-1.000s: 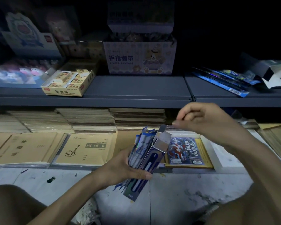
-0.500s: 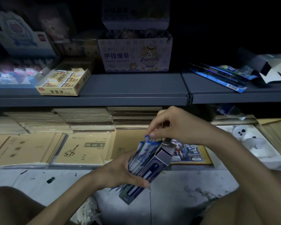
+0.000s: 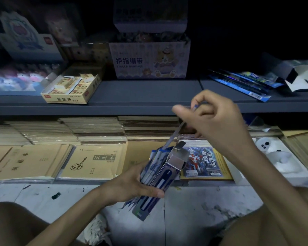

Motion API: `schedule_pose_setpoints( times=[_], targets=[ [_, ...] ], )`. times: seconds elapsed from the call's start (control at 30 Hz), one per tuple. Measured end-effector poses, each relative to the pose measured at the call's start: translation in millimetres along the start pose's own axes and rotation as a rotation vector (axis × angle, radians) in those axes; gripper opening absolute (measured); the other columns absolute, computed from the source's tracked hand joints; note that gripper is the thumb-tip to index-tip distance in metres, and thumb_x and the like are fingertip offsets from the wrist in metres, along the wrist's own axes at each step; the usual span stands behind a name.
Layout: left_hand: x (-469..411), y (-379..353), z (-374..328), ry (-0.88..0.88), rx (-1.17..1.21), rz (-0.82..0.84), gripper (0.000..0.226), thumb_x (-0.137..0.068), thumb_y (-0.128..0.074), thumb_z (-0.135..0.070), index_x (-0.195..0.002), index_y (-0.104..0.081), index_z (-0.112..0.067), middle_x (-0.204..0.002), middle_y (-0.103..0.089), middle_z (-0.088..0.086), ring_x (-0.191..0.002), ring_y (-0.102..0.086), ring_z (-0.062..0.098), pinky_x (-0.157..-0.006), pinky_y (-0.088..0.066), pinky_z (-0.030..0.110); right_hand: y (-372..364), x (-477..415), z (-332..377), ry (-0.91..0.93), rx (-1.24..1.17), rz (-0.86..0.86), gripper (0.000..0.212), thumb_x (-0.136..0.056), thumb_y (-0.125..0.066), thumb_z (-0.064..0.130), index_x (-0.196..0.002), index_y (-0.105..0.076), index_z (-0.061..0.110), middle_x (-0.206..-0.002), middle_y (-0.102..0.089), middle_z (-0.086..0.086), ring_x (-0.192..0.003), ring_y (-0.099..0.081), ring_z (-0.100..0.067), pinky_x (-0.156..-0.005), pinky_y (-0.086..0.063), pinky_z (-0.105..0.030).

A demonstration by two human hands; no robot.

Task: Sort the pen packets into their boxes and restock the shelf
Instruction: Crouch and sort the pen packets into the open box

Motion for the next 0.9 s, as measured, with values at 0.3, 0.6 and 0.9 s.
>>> schedule_pose_setpoints(
  times=[0.3, 0.6, 0.9],
  targets=[
    [0.2, 8.3, -2.0, -0.019, 0.021, -0.084, 0.053, -0.082, -0.084, -0.010, -0.128, -0.057, -0.023, -0.116, -0.077, -0.003, -0.107, -0.073, 0.016, -0.090, -0.059, 0.029, 45.9, -11.5, -10.7, 0.000, -0.393, -0.182, 0.039, -0.089, -0.072, -0.011, -0.123, -0.058, 0.004, -0.093, -0.072, 0.002, -0.087, -0.077, -0.021, -0.074, -0.066, -0.037],
    [0.7, 22.6, -7.1, -0.042, 0.112, -0.187, 0.051, -0.073, -0.084, -0.019, -0.119, -0.061, -0.019, -0.106, -0.079, 0.001, -0.100, -0.075, 0.020, -0.083, -0.062, 0.030, 72.6, -5.7, -39.9, -0.129, -0.546, -0.180, 0.029, -0.091, -0.069, -0.005, -0.116, -0.071, 0.008, -0.073, -0.072, -0.001, -0.076, -0.075, -0.014, -0.083, -0.062, -0.024],
    [-6.0, 17.5, -9.0, -0.038, 0.062, -0.179, 0.059, -0.075, -0.087, -0.020, -0.125, -0.057, -0.024, -0.114, -0.076, -0.002, -0.107, -0.073, 0.017, -0.093, -0.061, 0.038, 49.0, -1.1, -49.2, -0.167, -0.499, -0.032, 0.026, -0.084, -0.075, 0.000, -0.108, -0.074, 0.010, -0.081, -0.074, -0.003, -0.076, -0.077, -0.022, -0.082, -0.063, -0.029]
  ],
)
Point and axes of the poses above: each hand's wrist, its own x-axis away from the middle knuckle, its own y-axis out of the back of the hand, z = x × y, the point moved 6 cm from there along -x, towards the middle knuckle
